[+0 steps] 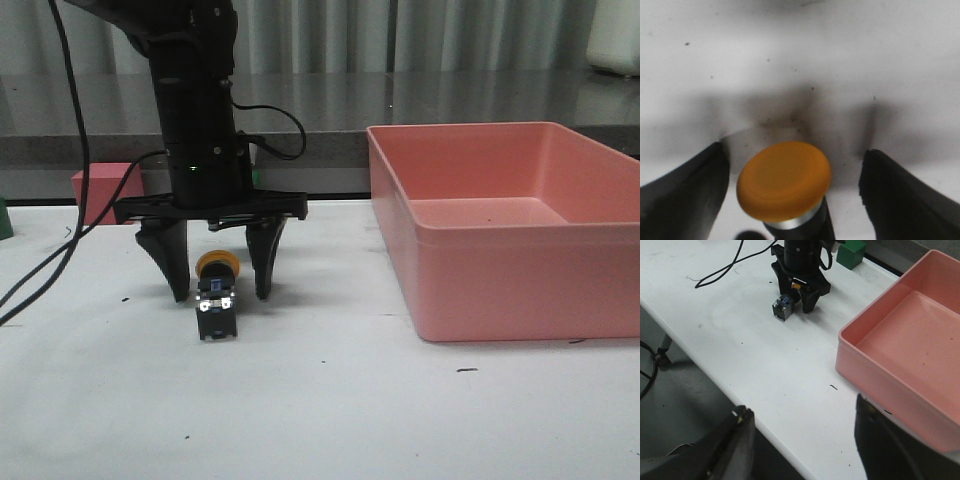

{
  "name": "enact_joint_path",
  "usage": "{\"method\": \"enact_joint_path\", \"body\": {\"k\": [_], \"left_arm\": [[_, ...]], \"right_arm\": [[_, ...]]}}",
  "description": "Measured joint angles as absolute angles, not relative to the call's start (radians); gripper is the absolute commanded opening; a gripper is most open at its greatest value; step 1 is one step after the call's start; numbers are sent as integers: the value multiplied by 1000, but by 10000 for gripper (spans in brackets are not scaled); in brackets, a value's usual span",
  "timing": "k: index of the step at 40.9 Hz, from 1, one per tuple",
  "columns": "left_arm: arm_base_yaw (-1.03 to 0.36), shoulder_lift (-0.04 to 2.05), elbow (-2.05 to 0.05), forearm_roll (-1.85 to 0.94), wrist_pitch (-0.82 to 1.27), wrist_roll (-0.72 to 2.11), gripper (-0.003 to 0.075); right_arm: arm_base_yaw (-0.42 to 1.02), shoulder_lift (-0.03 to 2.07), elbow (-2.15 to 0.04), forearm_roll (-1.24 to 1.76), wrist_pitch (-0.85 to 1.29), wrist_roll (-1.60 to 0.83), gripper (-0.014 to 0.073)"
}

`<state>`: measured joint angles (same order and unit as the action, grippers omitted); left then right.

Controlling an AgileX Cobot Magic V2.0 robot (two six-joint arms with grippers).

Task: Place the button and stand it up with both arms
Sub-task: 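Lower the open left gripper over the lying button and close on it, then lift the button with the left gripper and rotate it cap-up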

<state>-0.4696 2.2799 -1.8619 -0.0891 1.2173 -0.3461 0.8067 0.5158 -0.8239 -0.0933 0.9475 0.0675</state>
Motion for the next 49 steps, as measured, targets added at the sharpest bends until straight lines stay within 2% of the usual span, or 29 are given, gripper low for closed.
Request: {"method": "enact_joint_path", "body": {"k": [6, 12, 21, 31, 38, 49], "left_arm": [[-470, 2280, -1862, -90, 1217, -346, 281], [-470, 2280, -1862, -90, 1217, -346, 227], [-470, 2250, -1862, -73, 1217, -320, 225], [-470, 2086, -1842, -22, 1217, -240, 225], [-452, 1924, -1730, 35, 1211, -189, 225], [-346, 1674, -1436, -11, 1063, 0, 225]], "right_arm": [[807, 516, -824, -93, 948, 68, 460], [807, 516, -824, -93, 948, 68, 460], [807, 516, -824, -93, 948, 68, 460], [807, 516, -824, -93, 948, 68, 460], [807, 516, -824, -93, 948, 68, 460], [807, 516, -824, -93, 948, 68, 460]]}}
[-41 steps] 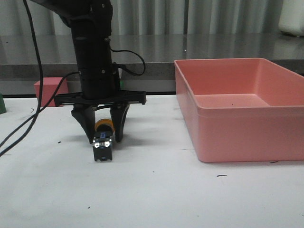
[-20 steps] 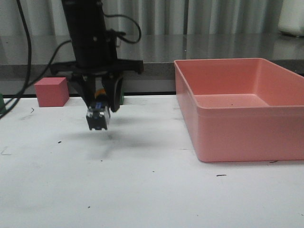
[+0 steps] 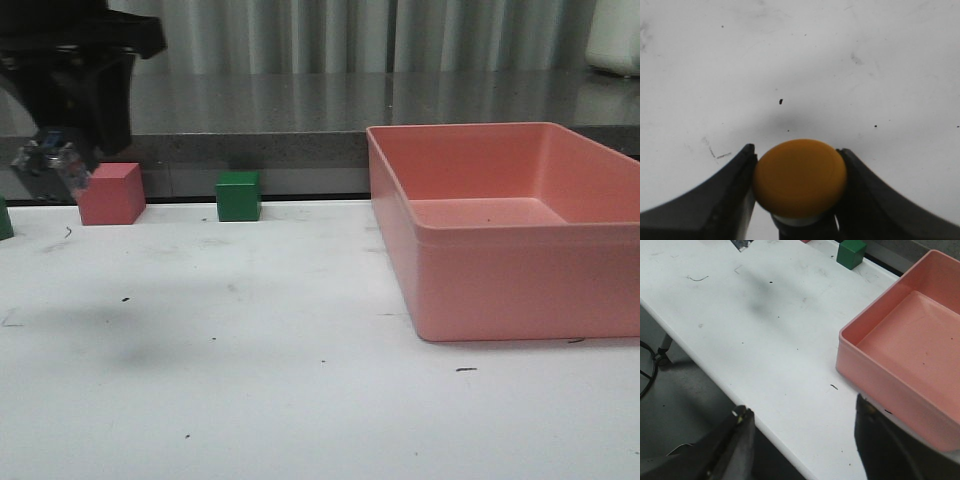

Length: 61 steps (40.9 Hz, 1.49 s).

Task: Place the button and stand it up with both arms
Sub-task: 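Lift the button with the left gripper and rotate it cap-up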

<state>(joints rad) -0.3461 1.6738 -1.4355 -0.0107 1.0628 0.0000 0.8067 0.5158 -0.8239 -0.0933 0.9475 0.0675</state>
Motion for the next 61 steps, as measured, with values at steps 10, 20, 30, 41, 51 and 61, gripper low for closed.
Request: {"method": "enact_joint_path", "body": {"k": [10, 20, 30, 41, 51, 61], "left_arm": [[-273, 1433, -1101, -148, 735, 191, 225], [-283, 1251, -748, -169, 265, 220, 224], [-386, 1211, -461, -173, -232, 224, 221], [-440, 1259, -305, -183, -680, 226, 221], [-440, 1381, -301, -184, -850, 226, 221], [-440, 1508, -301, -184, -1020, 134, 221]], "right_arm": [[807, 516, -824, -93, 948, 68, 460], [807, 516, -824, -93, 948, 68, 460], [807, 516, -824, -93, 948, 68, 460], [807, 516, -824, -92, 948, 68, 460], [807, 516, -824, -92, 948, 68, 460], [807, 516, -824, -92, 948, 68, 460]]}}
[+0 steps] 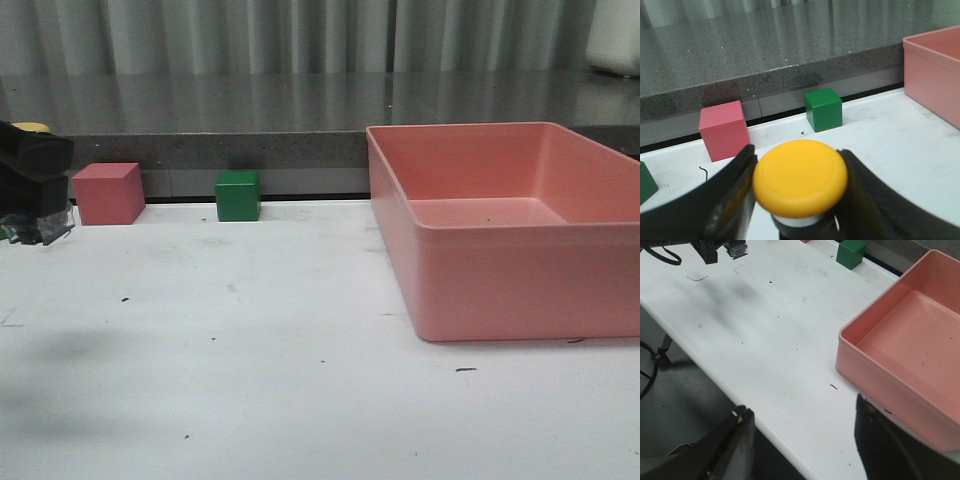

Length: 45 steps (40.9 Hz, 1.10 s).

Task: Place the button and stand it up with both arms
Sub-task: 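Lift the button with the left gripper and rotate it cap-up, then lower the button upright onto the table and open the left gripper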

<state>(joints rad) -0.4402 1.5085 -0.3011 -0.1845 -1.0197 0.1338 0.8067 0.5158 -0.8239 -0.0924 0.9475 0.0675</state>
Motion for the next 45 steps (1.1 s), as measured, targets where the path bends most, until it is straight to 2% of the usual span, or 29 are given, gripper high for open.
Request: {"method": "enact_joint_path", "body": {"k": [8, 23, 45], "left_arm": [[-440, 1598, -301, -184, -1118, 87, 221], [-440, 1773, -368, -175, -1127, 84, 221], [-442, 1911, -487, -170, -1131, 82, 222]], "right_arm": [[807, 516, -824, -92, 948, 68, 460], [807, 516, -824, -92, 948, 68, 460], [807, 516, -824, -92, 948, 68, 460]]}}
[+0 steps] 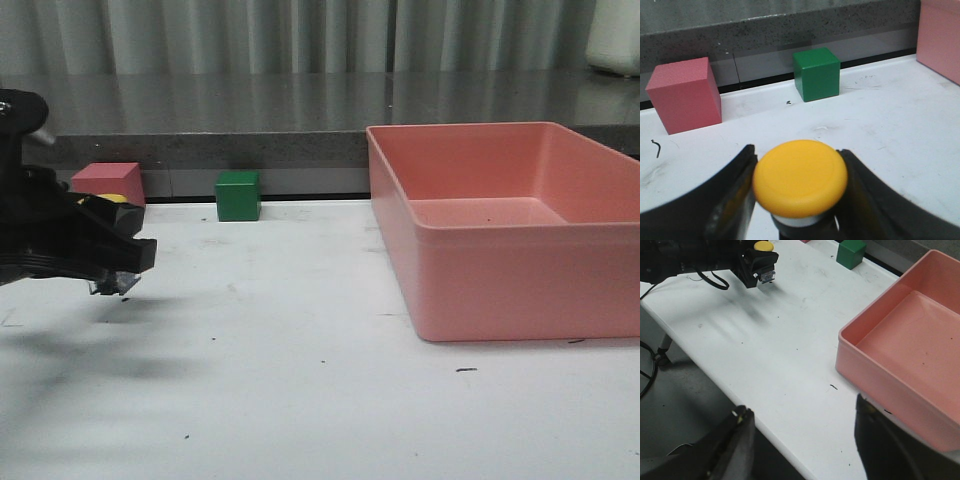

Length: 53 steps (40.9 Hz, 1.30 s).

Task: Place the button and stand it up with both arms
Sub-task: 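Lower the button upright onto the table and open the left gripper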

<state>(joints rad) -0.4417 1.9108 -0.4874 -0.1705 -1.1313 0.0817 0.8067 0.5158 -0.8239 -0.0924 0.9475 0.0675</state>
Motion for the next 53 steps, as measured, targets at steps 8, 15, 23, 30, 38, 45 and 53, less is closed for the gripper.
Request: {"method": "enact_joint_path", "body": {"k": [8, 15, 23, 30, 38, 45, 53], "left_arm": [[-442, 1951, -507, -170, -1131, 82, 222], [-442, 1970, -509, -170, -1131, 82, 223], [-442, 1980, -511, -169, -1138, 82, 278], [-442, 1981, -512, -169, -1138, 82, 363], [-442, 1981, -512, -169, -1138, 82, 435], [-442, 1979, -512, -169, -1138, 82, 465], [-442, 1875, -512, -171, -1053, 82, 463]], "right_arm": [[807, 516, -824, -92, 948, 68, 460], [807, 516, -824, -92, 948, 68, 460], [807, 516, -824, -92, 948, 68, 460], [807, 516, -824, -92, 948, 68, 460], [807, 516, -824, -92, 948, 68, 460], [807, 516, -824, -92, 948, 68, 460], [807, 516, -824, -92, 948, 68, 460]]}}
